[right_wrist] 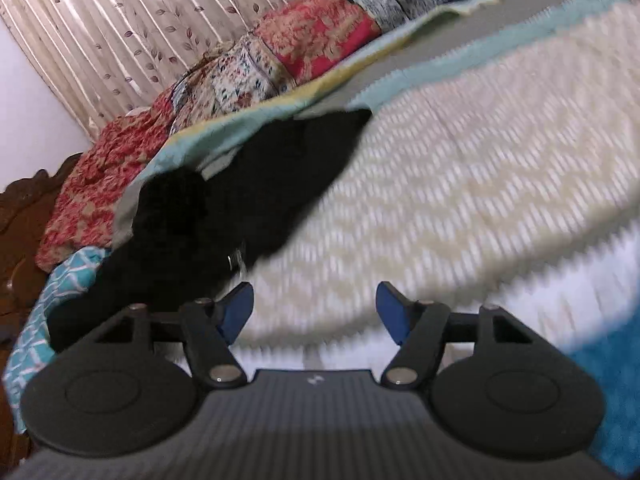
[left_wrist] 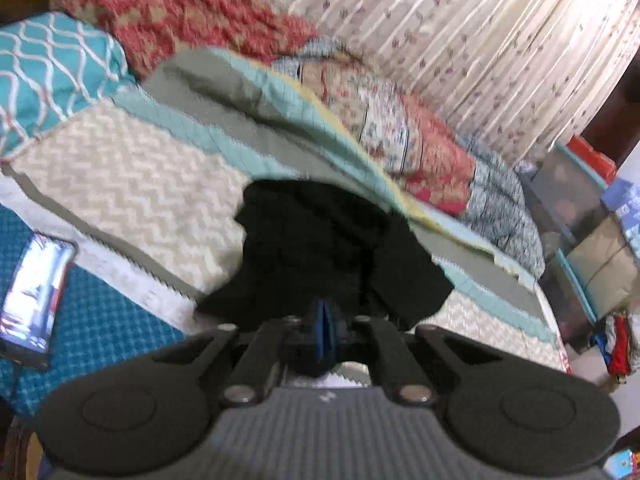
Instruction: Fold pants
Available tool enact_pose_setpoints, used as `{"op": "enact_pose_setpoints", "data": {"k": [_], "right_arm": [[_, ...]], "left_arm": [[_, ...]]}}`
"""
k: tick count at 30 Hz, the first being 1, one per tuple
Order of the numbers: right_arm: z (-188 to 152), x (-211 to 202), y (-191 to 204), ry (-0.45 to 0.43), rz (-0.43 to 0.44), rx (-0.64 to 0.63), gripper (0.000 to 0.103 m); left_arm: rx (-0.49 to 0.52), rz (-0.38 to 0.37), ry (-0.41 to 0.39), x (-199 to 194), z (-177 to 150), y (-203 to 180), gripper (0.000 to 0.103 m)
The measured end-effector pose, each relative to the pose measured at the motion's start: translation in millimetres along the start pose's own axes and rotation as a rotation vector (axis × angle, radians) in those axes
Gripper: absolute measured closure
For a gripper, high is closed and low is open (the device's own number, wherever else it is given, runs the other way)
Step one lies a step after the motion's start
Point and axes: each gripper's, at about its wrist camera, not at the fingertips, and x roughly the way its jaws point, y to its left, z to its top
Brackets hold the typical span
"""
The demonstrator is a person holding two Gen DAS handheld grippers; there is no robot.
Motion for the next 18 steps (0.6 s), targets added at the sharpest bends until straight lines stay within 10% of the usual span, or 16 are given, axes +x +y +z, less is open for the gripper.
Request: {"op": "enact_pose_setpoints", "data": {"k": [8,11,14,18], "right_arm": [[2.3,94.9,98.0,0.061,-0.022,-0.416,0.015],[7.8,137.3,102.3,0.117,-0.092,-0.484,0.017],[28.4,146.9,91.1,0.149,-0.131,-0.487,0.085],[117.2,104.8,68.0,-0.050,-0.185,-0.413,0.091]], "left_arm": [[-0.007,0.026,0.088,29.4,-22.7,13.7,0.093],[-0.048,0.073,0.184,66.7,-43.1,22.6,0.040],[-0.034,0.121,0.274,107.7,-61.0,29.0,0.036],[-0.020,0.145,0.325,137.5,-75.4,35.8,0.035]]}}
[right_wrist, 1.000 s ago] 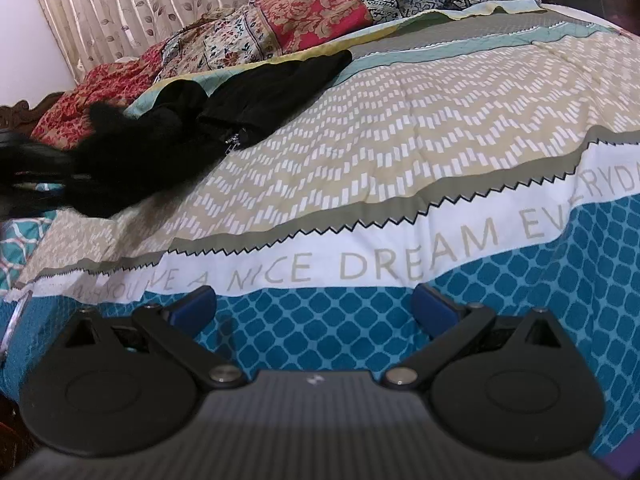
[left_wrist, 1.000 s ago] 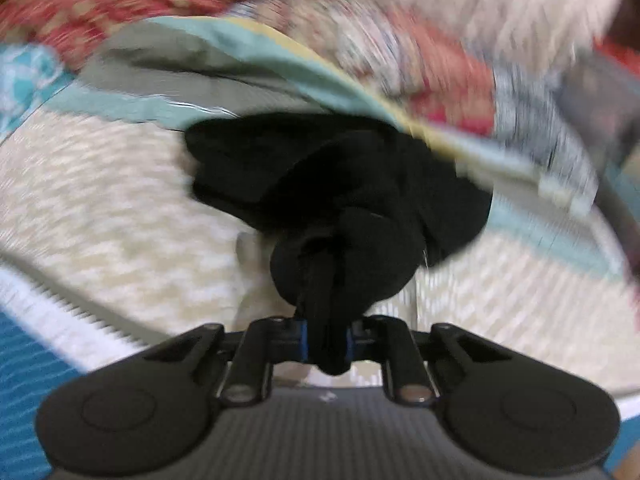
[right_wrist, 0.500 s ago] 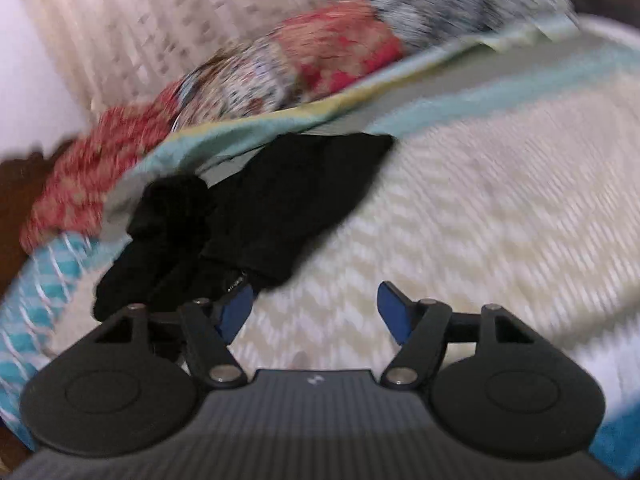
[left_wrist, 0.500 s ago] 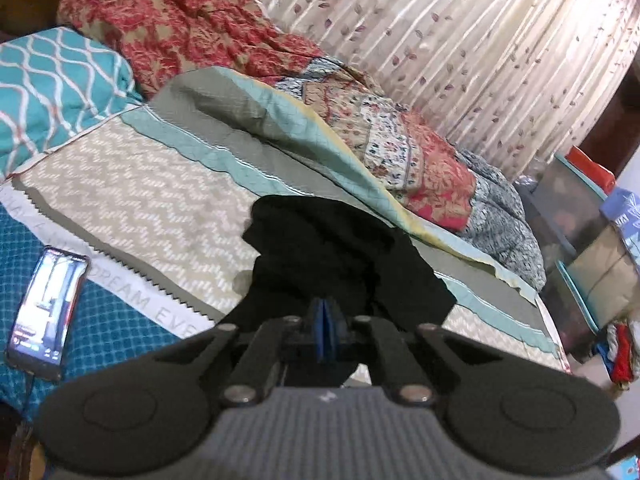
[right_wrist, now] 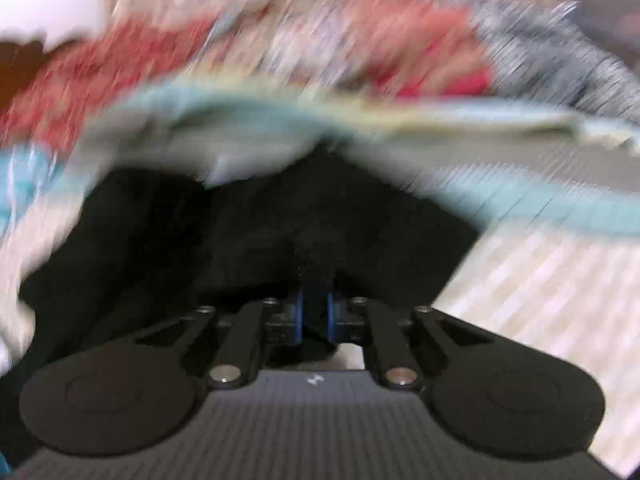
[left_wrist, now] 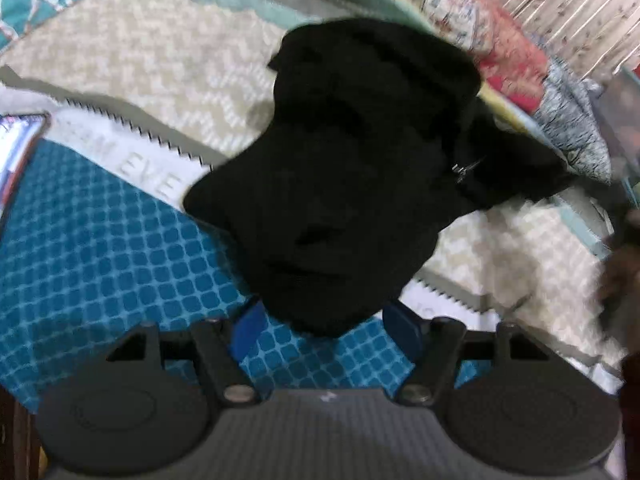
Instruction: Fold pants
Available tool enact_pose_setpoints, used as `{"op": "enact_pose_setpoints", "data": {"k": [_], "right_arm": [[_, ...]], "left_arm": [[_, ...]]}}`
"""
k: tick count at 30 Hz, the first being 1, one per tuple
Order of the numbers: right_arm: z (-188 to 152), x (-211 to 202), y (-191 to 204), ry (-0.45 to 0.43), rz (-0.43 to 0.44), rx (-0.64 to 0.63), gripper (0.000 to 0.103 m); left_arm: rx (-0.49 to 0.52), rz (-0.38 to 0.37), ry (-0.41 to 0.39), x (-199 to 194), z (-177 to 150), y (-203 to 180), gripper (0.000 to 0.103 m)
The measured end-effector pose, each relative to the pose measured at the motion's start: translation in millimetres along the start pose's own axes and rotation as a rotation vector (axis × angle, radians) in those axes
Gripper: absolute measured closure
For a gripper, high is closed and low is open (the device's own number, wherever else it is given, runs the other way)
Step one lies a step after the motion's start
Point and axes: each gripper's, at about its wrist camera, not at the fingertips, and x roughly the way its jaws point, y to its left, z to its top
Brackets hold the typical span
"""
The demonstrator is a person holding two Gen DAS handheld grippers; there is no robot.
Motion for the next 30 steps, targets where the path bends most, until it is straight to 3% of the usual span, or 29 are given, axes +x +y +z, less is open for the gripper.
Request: {"op": "enact_pose_setpoints", "data": {"k": [2,4,5,6,7,8,10,12,14,17,18,19,21,23,25,26,28,30], "right_arm": [[45.2,-9.5,-38.7,-0.074,-0.134,0.017,0.091],[83.2,-6.0,-80.7,-0.095,-0.318,0.032,0.087],[94.0,0.1,-99.4,-0.069,-0.404,0.042,0.066],[100.2,5.1,-116.6,-0.029,-0.489,0.067,0.033],[101.9,3.8,-136.1,-0.011,-0.558,0.120,0.027],[96.8,-5.3,-147.4,-0.040,-0.545,0.176,0.030],[78.8,-23.3,-156.2,-0.113,-0.435,0.270,0.031],[51.6,-32.1,-137.7,-0.128,-0.285,0.264,0.031],[28.9,-28.5,-99.7,-0.087,-0.098,0.153,0.031],[-10.4,-22.5,-26.8,-0.008,0.106,-0.103,0.030],[-22.5,-17.4,-5.4,0.016,0.143,-0.181,0.029],[-36.8,-10.3,18.1,0.041,0.172,-0.256,0.028],[-47.8,3.2,54.0,0.081,0.203,-0.344,0.028],[-53.3,17.1,70.0,0.103,0.180,-0.411,0.029],[-49.4,33.9,68.7,0.145,0.147,-0.432,0.056],[-39.2,41.2,54.0,0.179,0.155,-0.379,0.078],[-15.7,39.8,31.5,0.165,0.176,-0.289,0.079],[16.8,27.7,14.4,0.086,0.139,-0.265,0.080]], "left_arm": [[-0.008,0.010,0.012,11.2,-0.8,-1.2,0.034],[-0.012,0.009,0.000,13.5,2.9,-4.0,0.031],[-0.016,0.005,-0.009,13.3,4.4,-4.6,0.030],[-0.026,0.005,-0.010,12.3,6.4,-6.4,0.030],[-0.038,0.000,-0.009,11.8,7.6,-6.5,0.030],[-0.049,-0.008,-0.009,11.6,8.1,-5.1,0.030],[-0.057,-0.018,-0.005,13.0,9.5,-2.2,0.031],[-0.067,-0.022,-0.004,16.0,10.5,0.0,0.033],[-0.072,-0.022,-0.012,17.4,11.2,-0.3,0.035],[-0.070,0.010,-0.021,17.9,12.6,-4.8,0.056],[-0.075,0.004,-0.017,18.8,13.9,-3.8,0.071],[-0.086,-0.014,-0.005,20.1,15.4,-1.0,0.080],[-0.116,-0.031,0.005,21.2,16.1,3.1,0.082],[-0.122,-0.037,0.006,21.5,16.1,5.2,0.083],[-0.123,-0.039,0.007,21.4,15.6,5.6,0.083],[-0.119,-0.040,0.007,21.6,15.7,5.7,0.083],[-0.101,-0.040,0.004,22.0,15.4,5.3,0.083],[-0.084,-0.036,0.001,23.9,14.7,4.4,0.083]]}}
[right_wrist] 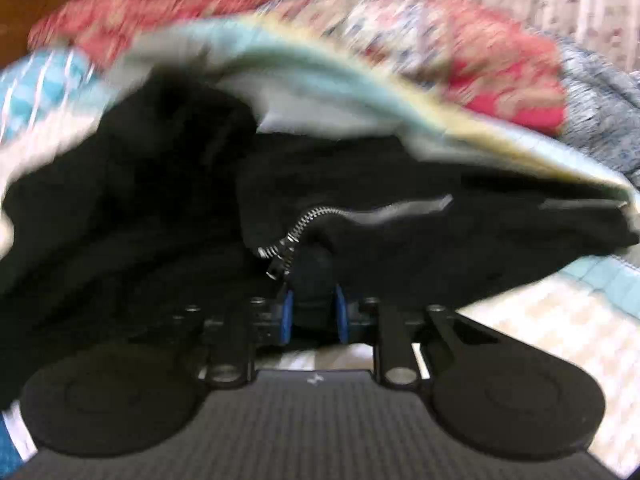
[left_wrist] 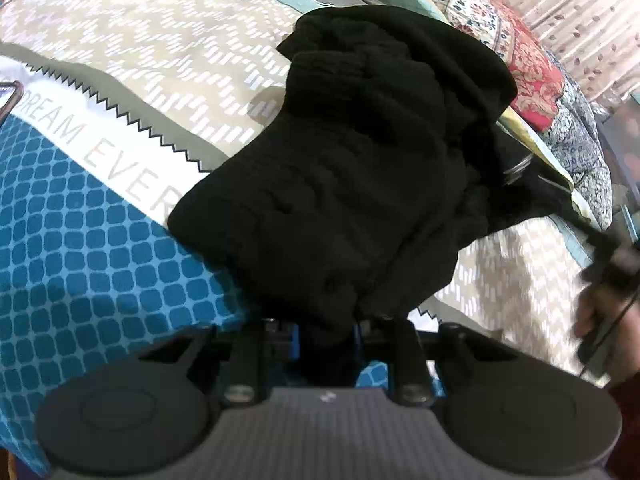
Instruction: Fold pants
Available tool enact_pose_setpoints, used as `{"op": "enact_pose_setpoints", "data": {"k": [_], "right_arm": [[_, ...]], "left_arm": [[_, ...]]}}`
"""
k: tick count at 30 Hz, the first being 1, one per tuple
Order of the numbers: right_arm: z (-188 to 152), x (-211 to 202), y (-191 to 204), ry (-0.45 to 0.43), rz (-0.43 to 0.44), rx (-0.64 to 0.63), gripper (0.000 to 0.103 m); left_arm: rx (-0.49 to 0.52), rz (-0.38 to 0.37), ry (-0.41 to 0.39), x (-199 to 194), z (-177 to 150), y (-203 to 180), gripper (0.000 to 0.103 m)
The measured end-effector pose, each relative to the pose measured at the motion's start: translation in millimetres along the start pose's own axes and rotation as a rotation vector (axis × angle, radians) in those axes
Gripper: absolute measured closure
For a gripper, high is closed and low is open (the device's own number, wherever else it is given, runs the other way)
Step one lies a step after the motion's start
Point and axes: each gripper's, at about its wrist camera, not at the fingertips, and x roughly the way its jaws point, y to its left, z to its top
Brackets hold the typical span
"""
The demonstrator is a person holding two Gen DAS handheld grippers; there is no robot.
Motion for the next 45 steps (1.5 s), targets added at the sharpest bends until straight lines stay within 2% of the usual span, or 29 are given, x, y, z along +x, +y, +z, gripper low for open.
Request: {"op": "enact_pose_setpoints", "data": {"k": [3,8,10,11,12,14,16,18,20,22,25,27,34,35,36,37,38,40,45], "right_arm": [[45.1,-17.2,-35.2,-0.079,-0.033,0.088,0.080],[144.5,-9.4,-58.0,-0.176,-0.129,0.060,0.080],[160.4,-8.1,-64.8,-0.225,-0.133,0.120,0.078],[161.8,-4.6,-67.5,-0.226,-0.130,0.151,0.071],[156.6,-3.5,-69.1,-0.210,-0.139,0.171,0.055],[130.5,-0.6,-82.6,-0.178,-0.167,0.230,0.034],[100.6,4.8,-115.3,-0.164,-0.152,0.323,0.036],[65.4,-0.7,-151.6,-0.145,-0.199,0.459,0.040],[22.5,-11.6,-199.3,-0.125,-0.262,0.648,0.050],[-19.8,-20.3,-246.6,-0.123,-0.282,0.866,0.052],[-64.5,-17.9,-288.2,-0.166,-0.223,1.123,0.050],[-75.4,-6.1,-298.4,-0.165,-0.192,1.190,0.050],[-63.2,44.9,-281.7,-0.111,-0.150,1.116,0.050],[-59.4,51.0,-277.9,-0.112,-0.157,1.081,0.056],[-53.1,55.6,-273.6,-0.089,-0.175,1.042,0.082],[-48.4,57.1,-271.1,-0.054,-0.200,1.017,0.097],[-47.7,53.2,-270.9,-0.054,-0.205,1.016,0.097],[-46.7,31.2,-271.8,-0.115,-0.199,1.010,0.097],[-42.2,-59.1,-276.3,-0.207,-0.256,0.907,0.097]], "left_arm": [[0.033,0.022,-0.015,2.7,-3.8,-8.4,0.083],[0.037,0.029,-0.020,2.3,-4.5,-9.0,0.083],[0.024,0.023,-0.016,2.2,-3.4,-6.6,0.083],[0.026,0.024,-0.014,2.4,-3.1,-6.5,0.083],[0.033,0.027,-0.013,2.5,-2.9,-6.8,0.083],[0.050,0.027,-0.012,2.8,-2.7,-7.4,0.083],[0.061,0.018,-0.013,3.9,-2.5,-5.5,0.083],[0.069,0.014,-0.012,5.2,-2.4,-5.5,0.083],[0.077,0.014,-0.011,6.3,-2.0,-6.0,0.083],[0.077,0.014,-0.012,6.9,-2.3,-6.2,0.083],[0.069,0.016,-0.008,7.7,-2.1,-5.8,0.082],[0.061,0.019,-0.001,8.6,-0.5,-5.7,0.081],[0.036,0.038,0.018,11.7,5.3,-4.6,0.082],[0.042,0.048,0.018,12.3,5.6,-6.8,0.083],[0.051,0.062,0.018,12.7,6.1,-9.9,0.083],[0.062,0.075,0.019,12.7,6.5,-13.2,0.085],[0.078,0.087,0.021,12.2,7.4,-16.3,0.086],[0.087,0.088,0.021,8.2,10.2,-18.6,0.088],[0.011,0.056,-0.029,-20.9,22.3,-4.8,0.090]]}}
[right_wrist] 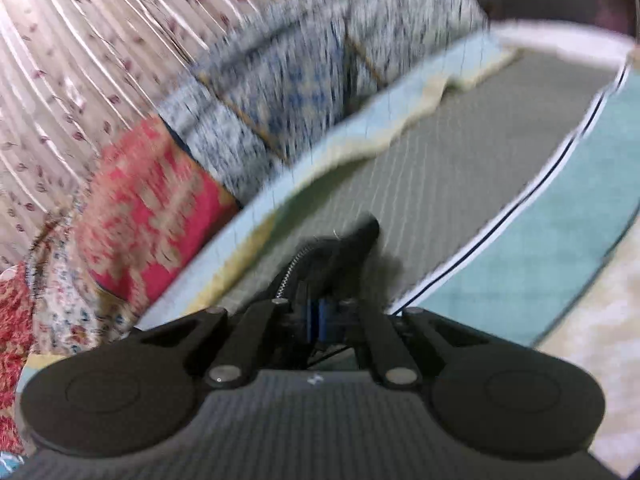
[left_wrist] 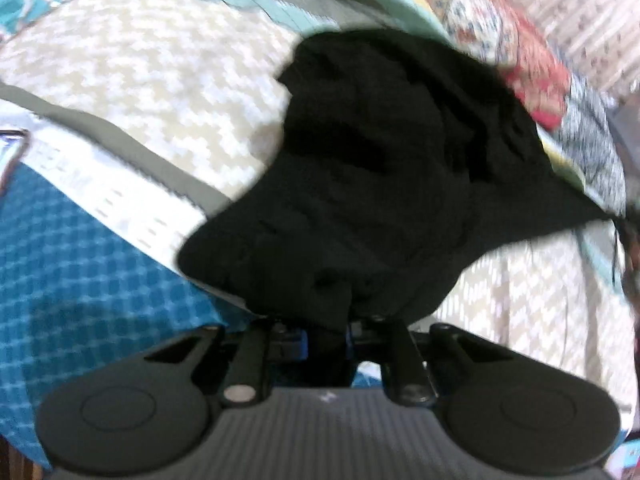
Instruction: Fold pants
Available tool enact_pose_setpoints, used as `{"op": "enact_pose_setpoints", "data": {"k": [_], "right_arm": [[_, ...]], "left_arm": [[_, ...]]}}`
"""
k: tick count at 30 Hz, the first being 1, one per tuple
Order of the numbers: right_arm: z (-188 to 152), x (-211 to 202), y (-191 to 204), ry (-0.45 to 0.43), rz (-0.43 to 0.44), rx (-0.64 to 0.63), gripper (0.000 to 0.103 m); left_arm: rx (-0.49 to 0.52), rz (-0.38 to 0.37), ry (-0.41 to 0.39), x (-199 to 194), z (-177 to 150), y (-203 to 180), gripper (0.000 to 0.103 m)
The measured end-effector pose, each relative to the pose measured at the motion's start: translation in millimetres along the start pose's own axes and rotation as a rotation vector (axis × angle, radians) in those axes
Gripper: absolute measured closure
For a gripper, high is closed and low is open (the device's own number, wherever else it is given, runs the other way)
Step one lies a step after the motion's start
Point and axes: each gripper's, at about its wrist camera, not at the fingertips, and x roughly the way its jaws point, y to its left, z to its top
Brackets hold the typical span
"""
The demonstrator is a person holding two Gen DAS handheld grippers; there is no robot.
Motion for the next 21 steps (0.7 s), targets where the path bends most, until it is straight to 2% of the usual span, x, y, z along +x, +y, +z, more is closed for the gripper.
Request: {"op": "enact_pose_setpoints", "data": {"k": [5,10,17,21], "right_arm": [[2.4,-105.0,-31.3,-0.090,-0.021,-0.060,0.097],[-41.6,-192.6,-86.9,-0.094,-0.083,-0.052,0.097],[-122.0,-261.9,-152.9,-0.042,-0.195,0.106,0.097],[-149.8,-280.9,-166.0,-0.019,-0.252,0.154,0.097]], "left_arm": [[-0.078,-0.065,-0.053,-45.2,10.4,25.0,0.090],[-0.086,-0.068,-0.054,-73.1,2.8,43.1,0.090],[-0.090,-0.034,0.022,-78.7,-18.3,64.4,0.090],[-0.101,-0.019,0.026,-84.4,-25.9,73.9,0.090]]}}
